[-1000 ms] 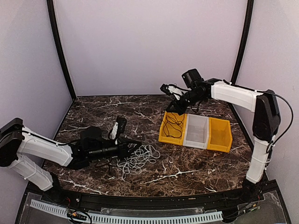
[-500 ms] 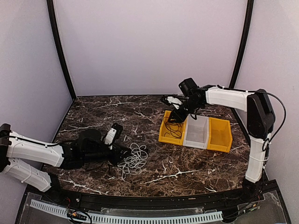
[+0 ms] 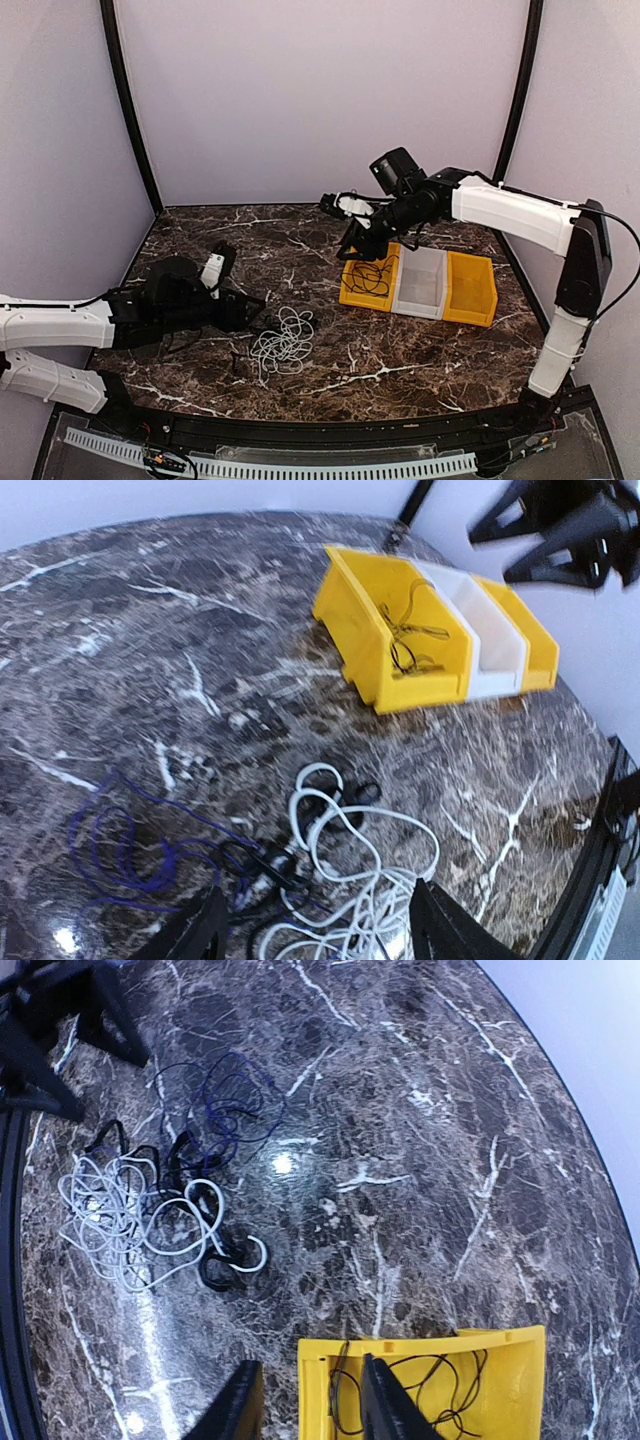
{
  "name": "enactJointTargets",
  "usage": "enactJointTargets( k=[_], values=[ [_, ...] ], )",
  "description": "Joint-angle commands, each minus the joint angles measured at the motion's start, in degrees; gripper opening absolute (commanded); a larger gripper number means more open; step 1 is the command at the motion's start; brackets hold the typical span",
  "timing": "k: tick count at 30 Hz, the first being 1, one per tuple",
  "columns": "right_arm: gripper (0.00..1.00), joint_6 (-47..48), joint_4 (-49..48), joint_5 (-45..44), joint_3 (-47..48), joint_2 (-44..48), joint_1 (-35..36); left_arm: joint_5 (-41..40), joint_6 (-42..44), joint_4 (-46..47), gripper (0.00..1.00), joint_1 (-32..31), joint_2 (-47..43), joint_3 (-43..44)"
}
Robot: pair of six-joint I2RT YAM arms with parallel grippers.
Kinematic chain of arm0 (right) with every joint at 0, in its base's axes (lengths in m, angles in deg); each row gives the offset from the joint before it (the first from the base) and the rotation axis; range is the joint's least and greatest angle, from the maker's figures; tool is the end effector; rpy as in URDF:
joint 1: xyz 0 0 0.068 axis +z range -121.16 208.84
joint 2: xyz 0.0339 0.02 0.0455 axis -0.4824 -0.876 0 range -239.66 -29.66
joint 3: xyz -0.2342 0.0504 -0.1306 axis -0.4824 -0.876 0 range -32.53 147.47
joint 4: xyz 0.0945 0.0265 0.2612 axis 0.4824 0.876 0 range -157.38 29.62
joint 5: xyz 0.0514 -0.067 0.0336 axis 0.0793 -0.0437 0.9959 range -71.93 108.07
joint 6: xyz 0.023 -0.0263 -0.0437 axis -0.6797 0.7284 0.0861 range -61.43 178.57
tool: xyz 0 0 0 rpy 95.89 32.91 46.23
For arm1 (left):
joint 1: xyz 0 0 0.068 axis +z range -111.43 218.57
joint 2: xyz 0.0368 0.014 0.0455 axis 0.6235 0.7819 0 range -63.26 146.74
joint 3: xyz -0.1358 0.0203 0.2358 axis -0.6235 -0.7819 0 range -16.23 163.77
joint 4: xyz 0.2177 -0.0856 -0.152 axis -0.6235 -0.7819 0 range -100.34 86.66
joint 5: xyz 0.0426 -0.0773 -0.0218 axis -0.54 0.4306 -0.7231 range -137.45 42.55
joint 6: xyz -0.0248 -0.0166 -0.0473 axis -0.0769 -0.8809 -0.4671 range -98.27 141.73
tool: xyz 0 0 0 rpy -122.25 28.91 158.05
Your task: Untangle the cables
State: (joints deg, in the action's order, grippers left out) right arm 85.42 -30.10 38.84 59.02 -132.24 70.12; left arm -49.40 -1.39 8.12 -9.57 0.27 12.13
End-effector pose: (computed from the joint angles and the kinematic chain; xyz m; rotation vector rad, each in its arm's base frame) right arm 0.3074 0.2880 0.2973 -1.4886 1.9015 0.5531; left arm 0.1715 -0.1894 0.2019 0.4254 2.0233 -0.7578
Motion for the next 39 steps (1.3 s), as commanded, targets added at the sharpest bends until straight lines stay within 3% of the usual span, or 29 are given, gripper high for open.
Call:
enactJointTargets(
  k=[1,4,8,15,19,26,29,35,39],
  values=[
    [0.25,1.9,0.9,-1.2,2.2,-3.6,4.1,-3.1,-2.5,-2.7,0.65,4.5,-5.5,-0.9],
    [0.22,3.7,2.8,-2.9,3.1,-7.5,6.2,-1.5,-3.4,-1.8,0.64,5.0,-5.3,-1.2],
    [0.3,6.0,3.1,-4.1,1.6,-10.9,8.0,0.3,-4.3,-1.1,0.62,5.0,-3.6,-1.8],
    [0.35,7.2,4.7,-2.9,3.7,-16.9,9.0,0.1,-4.5,1.6,0.61,5.0,-5.8,-4.9],
    [0.44,8.2,5.1,-3.1,4.8,-19.5,10.0,-0.7,-4.3,1.6,0.61,5.0,-6.5,-5.5],
    [0.44,7.1,3.7,-4.5,7.5,-22.9,10.7,-0.3,-4.8,2.6,0.61,5.0,-6.6,-6.7],
    [0.36,6.4,3.3,-4.6,8.2,-23.5,10.7,-0.1,-5.0,3.1,0.61,5.0,-6.9,-7.2],
    [0.01,6.0,4.5,-3.6,7.8,-21.7,10.7,1.1,-4.1,5.2,0.61,5.0,-6.5,-7.6],
    [0.0,5.4,6.3,-3.6,8.4,-17.3,10.8,6.9,-0.6,10.6,0.61,4.8,-4.5,-7.8]
  ],
)
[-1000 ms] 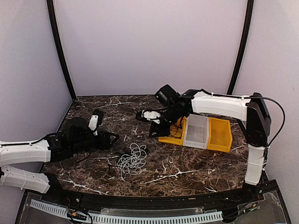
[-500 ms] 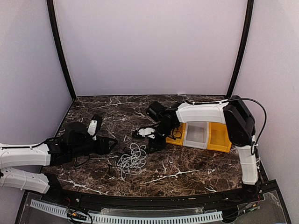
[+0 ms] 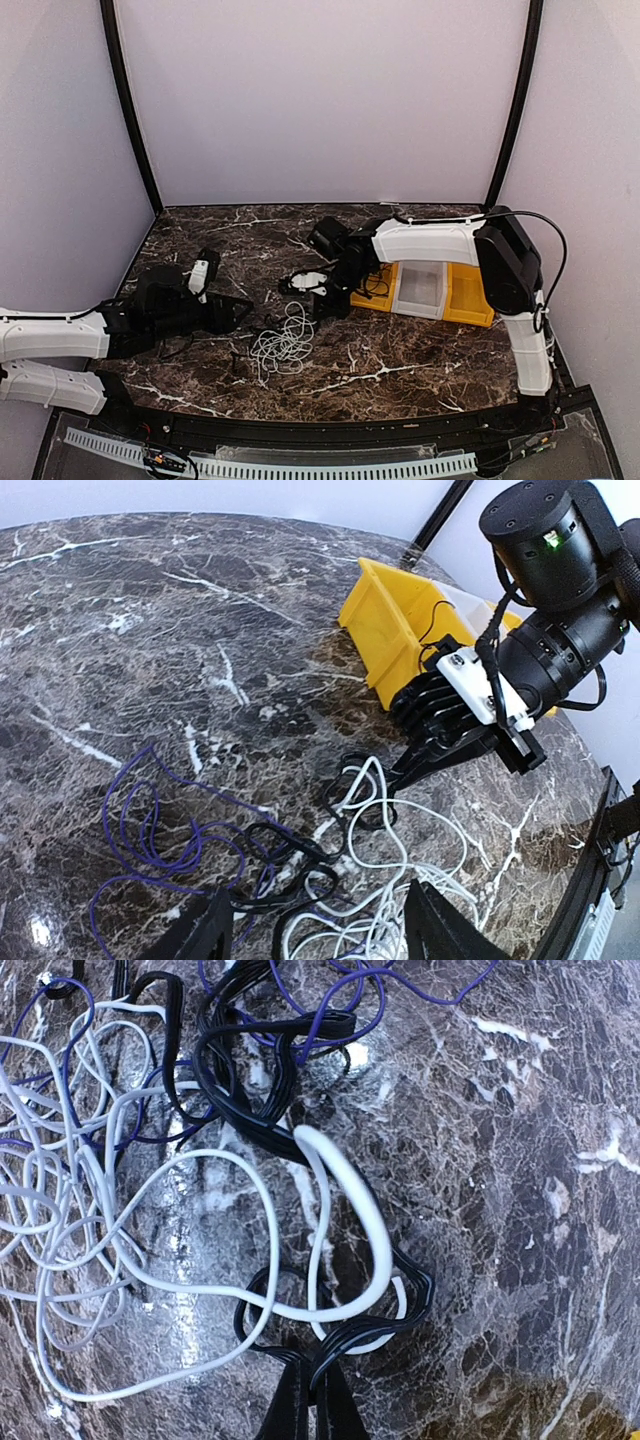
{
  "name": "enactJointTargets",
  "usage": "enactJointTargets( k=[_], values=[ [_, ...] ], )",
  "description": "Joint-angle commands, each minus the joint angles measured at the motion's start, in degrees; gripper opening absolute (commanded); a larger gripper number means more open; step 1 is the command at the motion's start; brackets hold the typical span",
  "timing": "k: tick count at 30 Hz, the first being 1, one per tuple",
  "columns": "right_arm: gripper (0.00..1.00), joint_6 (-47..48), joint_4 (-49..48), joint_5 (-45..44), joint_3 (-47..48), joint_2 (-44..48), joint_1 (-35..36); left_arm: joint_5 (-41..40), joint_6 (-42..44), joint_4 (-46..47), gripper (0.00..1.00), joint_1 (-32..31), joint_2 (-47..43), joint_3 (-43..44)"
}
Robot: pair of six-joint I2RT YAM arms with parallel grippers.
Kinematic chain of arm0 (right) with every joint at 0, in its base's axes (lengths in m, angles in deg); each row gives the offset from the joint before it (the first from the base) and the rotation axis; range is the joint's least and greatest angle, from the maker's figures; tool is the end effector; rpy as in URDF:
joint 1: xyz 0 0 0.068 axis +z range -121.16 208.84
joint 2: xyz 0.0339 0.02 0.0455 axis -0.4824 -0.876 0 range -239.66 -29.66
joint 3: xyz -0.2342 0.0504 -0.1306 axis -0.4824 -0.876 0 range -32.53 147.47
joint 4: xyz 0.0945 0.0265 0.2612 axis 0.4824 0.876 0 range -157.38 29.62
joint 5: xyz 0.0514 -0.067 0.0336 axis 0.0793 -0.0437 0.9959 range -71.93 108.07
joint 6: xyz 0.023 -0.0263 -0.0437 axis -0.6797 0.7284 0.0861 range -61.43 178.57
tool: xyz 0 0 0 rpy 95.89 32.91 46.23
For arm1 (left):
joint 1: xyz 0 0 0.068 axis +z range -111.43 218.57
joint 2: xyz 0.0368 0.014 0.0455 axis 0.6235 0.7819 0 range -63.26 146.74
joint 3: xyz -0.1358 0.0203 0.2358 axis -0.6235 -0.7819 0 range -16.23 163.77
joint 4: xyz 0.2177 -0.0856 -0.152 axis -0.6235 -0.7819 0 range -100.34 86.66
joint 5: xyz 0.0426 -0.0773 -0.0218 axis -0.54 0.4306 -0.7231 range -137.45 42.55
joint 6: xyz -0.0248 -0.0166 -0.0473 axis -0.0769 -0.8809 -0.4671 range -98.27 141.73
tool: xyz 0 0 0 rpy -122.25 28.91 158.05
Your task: Untangle the cables
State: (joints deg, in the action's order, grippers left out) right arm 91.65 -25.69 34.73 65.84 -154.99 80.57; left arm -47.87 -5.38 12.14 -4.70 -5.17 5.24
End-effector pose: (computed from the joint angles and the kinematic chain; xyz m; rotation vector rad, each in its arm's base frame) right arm 0.2857 0.3800 0.1594 -1.9325 2.0020 0.4867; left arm 0.1698 -0.1594 0.1880 0.2798 2.0073 -0.7945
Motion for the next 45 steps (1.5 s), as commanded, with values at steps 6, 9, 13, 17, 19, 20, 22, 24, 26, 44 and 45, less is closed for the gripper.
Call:
enactJointTargets(
  k=[6,9,13,17,19,20,22,24,26,44,45],
  values=[
    [0.0,-1.1,3.8,0.0,4.3,13.0,1.6,3.1,11.2,16.8,0.63,-7.7,3.5,-1.2],
    [0.0,-0.9,4.7,0.3,5.5,15.0,2.1,1.6,12.7,22.6,0.63,-9.5,6.4,0.0],
    [0.0,-0.5,5.7,1.2,6.2,16.3,2.7,-11.3,12.9,34.7,0.67,-11.9,10.1,-1.0],
    [0.0,-0.8,6.1,3.1,6.9,17.5,3.4,-14.2,15.5,47.6,0.66,-12.2,19.1,-1.1],
    [0.0,-0.5,7.0,4.2,7.7,18.0,3.8,-14.1,16.0,47.7,0.62,-12.2,24.1,1.9],
    [0.0,-0.1,7.4,4.9,8.1,18.4,3.9,-14.7,16.0,47.6,0.61,-12.2,25.7,3.7],
    [0.0,0.4,8.1,6.3,8.8,19.5,4.1,-15.2,15.9,47.9,0.55,-12.2,30.0,5.5],
    [0.0,0.9,8.6,8.1,9.6,21.0,4.1,-16.4,16.3,49.6,0.51,-12.2,35.1,6.4],
    [0.0,1.6,9.5,9.8,10.8,22.5,4.1,-18.2,16.3,51.3,0.47,-12.2,38.2,7.0],
    [0.0,0.7,10.7,16.0,30.7,34.1,-5.2,-22.4,15.0,38.7,0.32,-8.7,52.1,13.7],
    [0.0,0.5,10.6,16.8,31.5,34.6,-6.6,-22.8,15.0,37.8,0.32,-8.3,52.0,13.9]
  ],
)
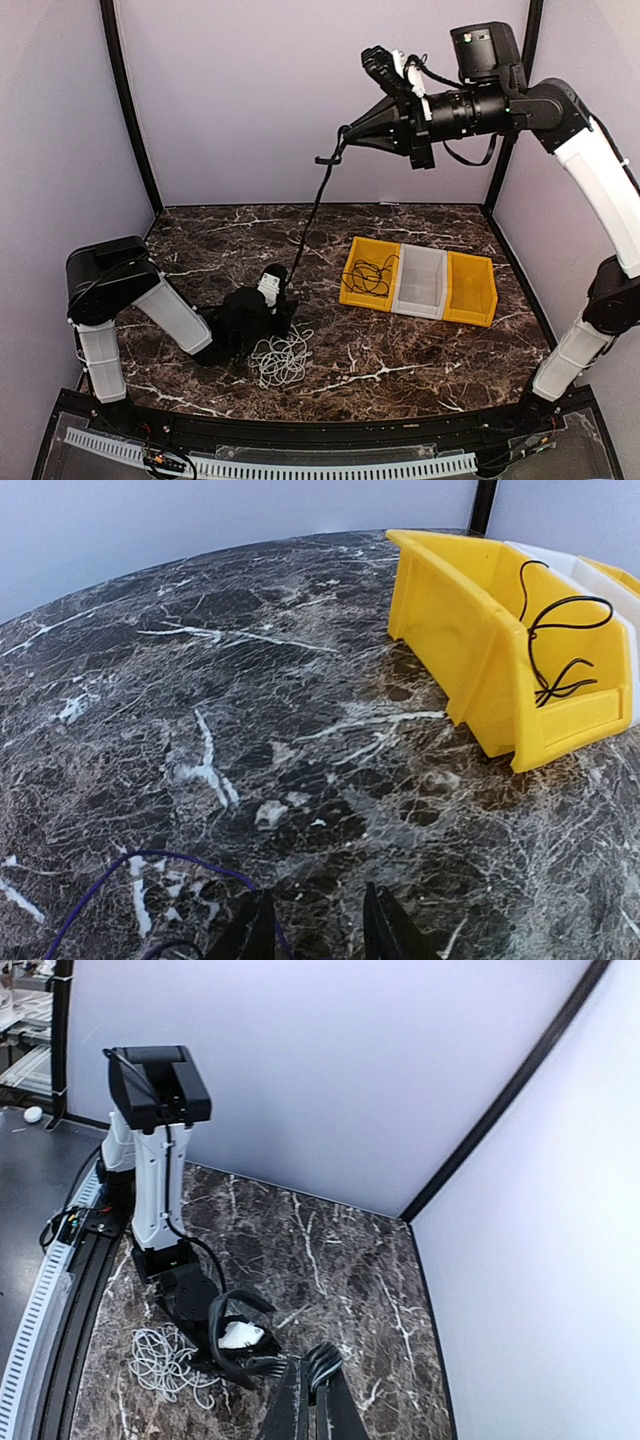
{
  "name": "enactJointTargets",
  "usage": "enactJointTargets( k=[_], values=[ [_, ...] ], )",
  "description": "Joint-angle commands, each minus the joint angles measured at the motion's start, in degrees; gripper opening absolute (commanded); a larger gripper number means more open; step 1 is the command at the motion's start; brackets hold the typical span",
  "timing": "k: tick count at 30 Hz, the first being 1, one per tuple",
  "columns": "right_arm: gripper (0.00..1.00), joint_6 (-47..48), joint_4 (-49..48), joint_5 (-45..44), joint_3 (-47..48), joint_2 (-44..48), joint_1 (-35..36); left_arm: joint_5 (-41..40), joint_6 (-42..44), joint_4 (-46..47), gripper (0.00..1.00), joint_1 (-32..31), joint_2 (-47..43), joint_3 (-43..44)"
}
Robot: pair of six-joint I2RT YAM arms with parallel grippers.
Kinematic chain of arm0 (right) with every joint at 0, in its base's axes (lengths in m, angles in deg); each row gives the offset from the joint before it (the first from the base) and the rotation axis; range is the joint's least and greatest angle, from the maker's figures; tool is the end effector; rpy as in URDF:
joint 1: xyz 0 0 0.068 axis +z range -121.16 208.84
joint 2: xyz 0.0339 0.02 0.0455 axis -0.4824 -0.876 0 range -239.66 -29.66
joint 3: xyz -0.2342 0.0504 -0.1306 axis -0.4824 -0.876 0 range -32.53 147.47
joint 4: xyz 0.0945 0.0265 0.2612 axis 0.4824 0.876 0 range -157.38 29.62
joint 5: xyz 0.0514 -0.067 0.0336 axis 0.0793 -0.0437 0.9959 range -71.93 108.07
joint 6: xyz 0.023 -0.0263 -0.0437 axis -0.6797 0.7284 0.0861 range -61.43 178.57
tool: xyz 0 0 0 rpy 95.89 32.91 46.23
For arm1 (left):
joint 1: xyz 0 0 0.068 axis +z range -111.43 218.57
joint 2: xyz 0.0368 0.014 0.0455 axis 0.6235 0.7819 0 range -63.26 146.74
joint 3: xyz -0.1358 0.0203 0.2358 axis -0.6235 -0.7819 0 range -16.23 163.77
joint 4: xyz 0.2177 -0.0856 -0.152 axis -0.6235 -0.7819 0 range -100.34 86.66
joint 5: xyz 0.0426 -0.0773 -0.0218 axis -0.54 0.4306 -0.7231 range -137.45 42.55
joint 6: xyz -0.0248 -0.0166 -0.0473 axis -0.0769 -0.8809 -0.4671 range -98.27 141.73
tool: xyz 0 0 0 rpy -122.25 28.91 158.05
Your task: Untangle the cables
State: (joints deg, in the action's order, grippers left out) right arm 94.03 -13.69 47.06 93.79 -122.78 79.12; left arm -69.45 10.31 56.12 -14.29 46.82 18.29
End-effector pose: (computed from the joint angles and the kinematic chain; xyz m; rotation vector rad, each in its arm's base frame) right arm 0.1922 0.2605 0.5339 -1.5478 1.1647 0.6592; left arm 0.2169 -0.2623 0.0908 0.3978 1.8093 -0.4317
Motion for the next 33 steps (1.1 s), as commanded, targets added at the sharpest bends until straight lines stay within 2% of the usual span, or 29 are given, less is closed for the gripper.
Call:
enactJointTargets(
  k=[1,9,15,18,22,25,26,30,33],
  values=[
    [0.0,-1.9,-1.6,4.8,4.3,2.8,-6.3,-1.5,-0.8,-7.9,0.32,1.5,-0.5,0.9],
    [0.0,-2.6,-3.5,4.2,11.6,4.8,-12.1,-3.5,0.5,-17.9,0.36,4.3,-2.0,0.8],
    [0.0,-4.1,-5.5,2.9,13.8,5.6,-16.8,-5.7,0.7,-18.8,0.37,4.3,-4.9,-2.6],
    [0.0,-5.5,-7.3,0.9,13.2,5.9,-18.7,-7.5,0.9,-19.0,0.41,4.3,-7.6,-4.4],
    [0.0,-5.9,-9.3,1.0,7.6,6.0,-19.1,-5.3,2.9,-14.6,0.45,4.3,-15.0,-8.7],
    [0.0,-7.1,-15.5,2.5,-4.8,7.6,-19.1,-1.7,4.5,-12.4,0.46,4.3,-22.8,-11.1],
    [0.0,-7.7,-15.8,2.9,-6.3,7.2,-19.2,-0.8,5.0,-12.4,0.47,4.2,-24.3,-11.3],
    [0.0,-8.7,-19.8,2.7,-15.1,7.6,-19.1,4.4,7.3,-14.7,0.51,4.2,-32.7,-11.2],
    [0.0,-9.8,-21.7,2.9,-19.3,7.7,-19.1,9.6,8.2,-19.8,0.51,4.2,-38.6,-9.6]
  ],
)
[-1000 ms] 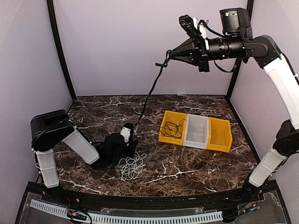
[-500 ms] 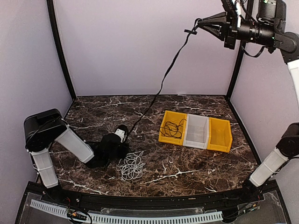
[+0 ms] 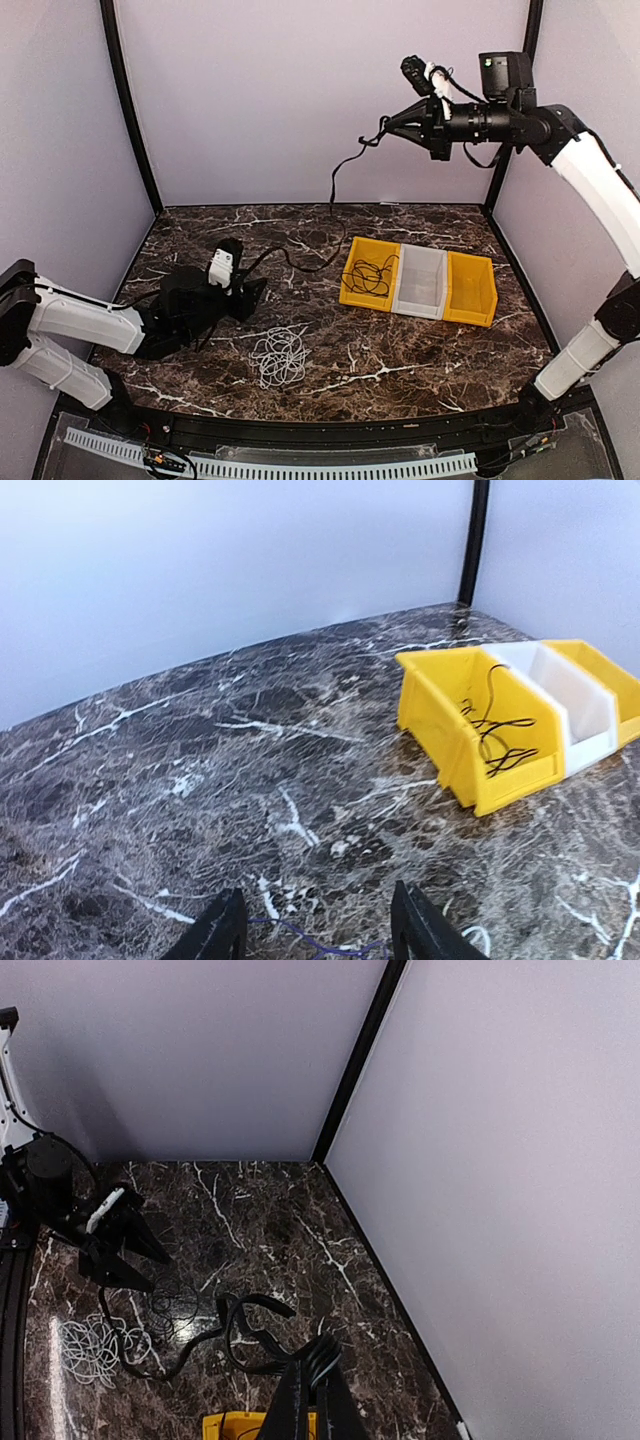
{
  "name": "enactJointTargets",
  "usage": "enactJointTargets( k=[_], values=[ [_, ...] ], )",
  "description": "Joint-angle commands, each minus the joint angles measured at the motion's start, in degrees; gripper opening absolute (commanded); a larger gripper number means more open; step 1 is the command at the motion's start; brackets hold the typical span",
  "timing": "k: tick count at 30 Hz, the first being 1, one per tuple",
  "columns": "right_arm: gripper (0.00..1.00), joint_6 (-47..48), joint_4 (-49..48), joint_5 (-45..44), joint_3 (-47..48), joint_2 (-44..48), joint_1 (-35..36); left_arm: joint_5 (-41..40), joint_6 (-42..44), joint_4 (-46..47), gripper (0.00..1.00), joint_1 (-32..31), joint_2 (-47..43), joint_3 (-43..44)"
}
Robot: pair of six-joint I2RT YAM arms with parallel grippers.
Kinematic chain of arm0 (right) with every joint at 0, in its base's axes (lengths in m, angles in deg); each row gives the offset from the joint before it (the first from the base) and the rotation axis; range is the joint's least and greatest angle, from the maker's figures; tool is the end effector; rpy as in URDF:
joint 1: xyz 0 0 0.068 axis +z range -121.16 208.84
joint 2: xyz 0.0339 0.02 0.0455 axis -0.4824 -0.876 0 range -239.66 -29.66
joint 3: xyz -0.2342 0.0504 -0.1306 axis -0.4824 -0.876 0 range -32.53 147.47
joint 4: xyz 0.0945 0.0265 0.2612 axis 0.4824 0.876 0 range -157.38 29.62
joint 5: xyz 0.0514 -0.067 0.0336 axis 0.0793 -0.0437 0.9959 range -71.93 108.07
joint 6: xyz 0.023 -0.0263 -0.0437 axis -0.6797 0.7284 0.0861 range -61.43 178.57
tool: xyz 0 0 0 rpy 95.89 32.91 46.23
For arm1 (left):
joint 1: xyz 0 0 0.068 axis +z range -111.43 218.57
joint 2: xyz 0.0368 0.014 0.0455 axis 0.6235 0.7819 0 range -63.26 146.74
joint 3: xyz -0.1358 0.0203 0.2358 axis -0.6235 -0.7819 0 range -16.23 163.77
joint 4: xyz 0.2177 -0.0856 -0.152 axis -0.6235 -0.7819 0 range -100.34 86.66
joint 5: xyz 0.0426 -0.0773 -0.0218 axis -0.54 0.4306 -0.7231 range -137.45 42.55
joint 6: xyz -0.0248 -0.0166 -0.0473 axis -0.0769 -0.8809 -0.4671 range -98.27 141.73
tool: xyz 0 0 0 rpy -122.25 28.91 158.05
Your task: Untangle the cables
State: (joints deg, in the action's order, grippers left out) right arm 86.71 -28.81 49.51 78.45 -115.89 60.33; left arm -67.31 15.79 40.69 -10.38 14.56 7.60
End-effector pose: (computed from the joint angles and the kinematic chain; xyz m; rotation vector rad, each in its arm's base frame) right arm 0.2631 0.1847 0.5162 -1.2158 1.3383 0.5371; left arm 0.1915 -0.1999 0.1746 0.3981 1.7051 -0.4012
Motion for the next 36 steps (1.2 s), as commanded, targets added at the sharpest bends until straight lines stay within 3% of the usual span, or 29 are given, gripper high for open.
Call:
enactJointTargets(
  k=[1,6,12,16,27,36],
  values=[
    [0.0,-3.2,-7.2,1.2,-5.5,0.8,-0.3,8.1,2.8,-5.9,0.52,0.3,-7.0,1.8],
    [0.0,-1.9,-8.6,2.8,-13.2,-0.4,2.2,11.2,2.2,-14.7,0.48,0.3,-10.2,7.5],
    [0.0,0.9,-8.3,-2.0,-19.3,-2.3,4.9,15.6,-0.9,-13.0,0.32,0.3,-8.5,10.5],
    [0.0,0.3,-9.9,-7.5,-19.3,-2.5,4.4,21.4,-2.7,-10.3,0.2,0.3,-0.8,17.2],
    [0.0,-1.4,-13.1,-17.6,-15.3,-4.2,-0.4,30.4,-3.9,-8.1,0.18,-0.5,16.9,39.1],
    [0.0,-0.6,-18.1,-21.0,-20.6,-6.3,-4.1,33.7,-9.3,-4.2,0.17,-0.7,36.2,54.1]
  ],
)
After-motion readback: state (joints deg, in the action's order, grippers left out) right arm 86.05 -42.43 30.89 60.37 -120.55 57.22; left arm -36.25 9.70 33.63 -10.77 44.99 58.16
